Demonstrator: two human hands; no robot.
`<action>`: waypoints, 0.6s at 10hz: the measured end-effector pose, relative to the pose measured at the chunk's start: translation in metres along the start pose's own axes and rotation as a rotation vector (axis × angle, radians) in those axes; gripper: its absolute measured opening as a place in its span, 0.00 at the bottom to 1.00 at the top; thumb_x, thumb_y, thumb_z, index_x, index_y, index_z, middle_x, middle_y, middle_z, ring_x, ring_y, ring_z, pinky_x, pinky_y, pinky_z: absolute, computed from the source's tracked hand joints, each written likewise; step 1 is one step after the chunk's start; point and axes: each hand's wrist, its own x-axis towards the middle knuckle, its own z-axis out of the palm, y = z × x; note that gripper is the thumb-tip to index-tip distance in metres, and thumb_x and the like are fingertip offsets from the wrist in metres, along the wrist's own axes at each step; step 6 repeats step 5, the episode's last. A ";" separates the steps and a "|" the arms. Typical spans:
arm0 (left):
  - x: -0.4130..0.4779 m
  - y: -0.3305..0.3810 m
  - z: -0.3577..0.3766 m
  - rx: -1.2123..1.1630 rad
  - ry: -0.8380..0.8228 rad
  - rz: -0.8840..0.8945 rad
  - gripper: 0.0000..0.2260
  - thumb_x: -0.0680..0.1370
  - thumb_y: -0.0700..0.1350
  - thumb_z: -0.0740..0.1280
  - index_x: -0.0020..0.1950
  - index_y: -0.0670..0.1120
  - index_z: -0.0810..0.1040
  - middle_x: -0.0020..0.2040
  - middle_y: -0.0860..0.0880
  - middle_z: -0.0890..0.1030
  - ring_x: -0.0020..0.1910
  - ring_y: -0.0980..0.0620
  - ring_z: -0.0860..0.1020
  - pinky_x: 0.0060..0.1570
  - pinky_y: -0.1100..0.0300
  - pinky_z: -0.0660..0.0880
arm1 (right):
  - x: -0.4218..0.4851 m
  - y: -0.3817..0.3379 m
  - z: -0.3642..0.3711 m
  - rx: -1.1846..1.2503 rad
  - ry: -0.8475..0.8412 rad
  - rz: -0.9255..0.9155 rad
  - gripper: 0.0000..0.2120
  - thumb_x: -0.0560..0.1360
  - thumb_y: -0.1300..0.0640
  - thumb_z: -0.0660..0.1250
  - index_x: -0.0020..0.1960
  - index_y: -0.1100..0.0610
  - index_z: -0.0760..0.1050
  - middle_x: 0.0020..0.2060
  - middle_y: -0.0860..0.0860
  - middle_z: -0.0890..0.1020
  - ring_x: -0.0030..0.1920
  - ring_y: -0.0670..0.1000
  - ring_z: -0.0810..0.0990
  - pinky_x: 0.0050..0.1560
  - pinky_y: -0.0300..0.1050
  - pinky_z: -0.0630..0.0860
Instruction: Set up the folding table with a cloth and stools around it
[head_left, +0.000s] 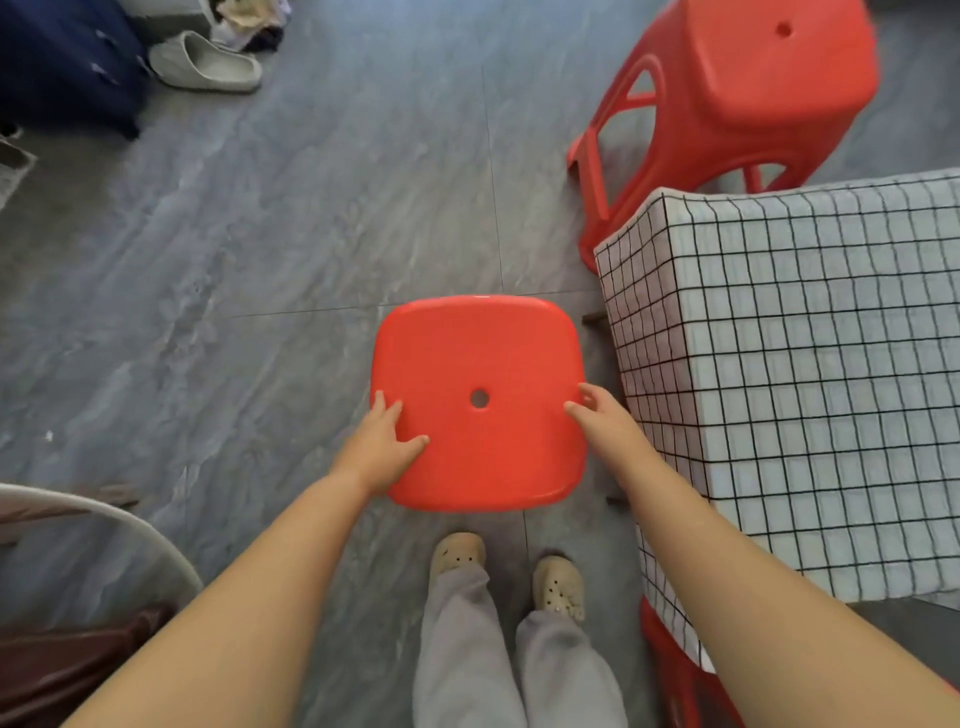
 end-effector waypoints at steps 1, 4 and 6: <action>0.000 0.010 -0.002 0.042 -0.034 0.027 0.31 0.78 0.51 0.65 0.77 0.42 0.56 0.78 0.42 0.50 0.76 0.46 0.54 0.72 0.56 0.54 | -0.009 -0.006 -0.003 -0.040 -0.004 -0.011 0.26 0.77 0.54 0.64 0.73 0.57 0.63 0.70 0.55 0.70 0.68 0.53 0.71 0.70 0.52 0.66; -0.069 0.106 -0.090 0.068 0.094 0.237 0.35 0.77 0.55 0.64 0.78 0.45 0.52 0.78 0.44 0.51 0.77 0.48 0.53 0.73 0.48 0.56 | -0.126 -0.092 -0.067 -0.193 0.192 -0.324 0.27 0.78 0.52 0.62 0.75 0.54 0.60 0.72 0.51 0.67 0.71 0.50 0.66 0.68 0.46 0.64; -0.111 0.169 -0.133 0.158 0.197 0.473 0.35 0.77 0.56 0.64 0.78 0.45 0.52 0.78 0.44 0.51 0.77 0.47 0.53 0.73 0.48 0.56 | -0.187 -0.125 -0.103 -0.164 0.349 -0.449 0.26 0.78 0.51 0.62 0.74 0.55 0.61 0.71 0.50 0.68 0.71 0.49 0.66 0.65 0.42 0.63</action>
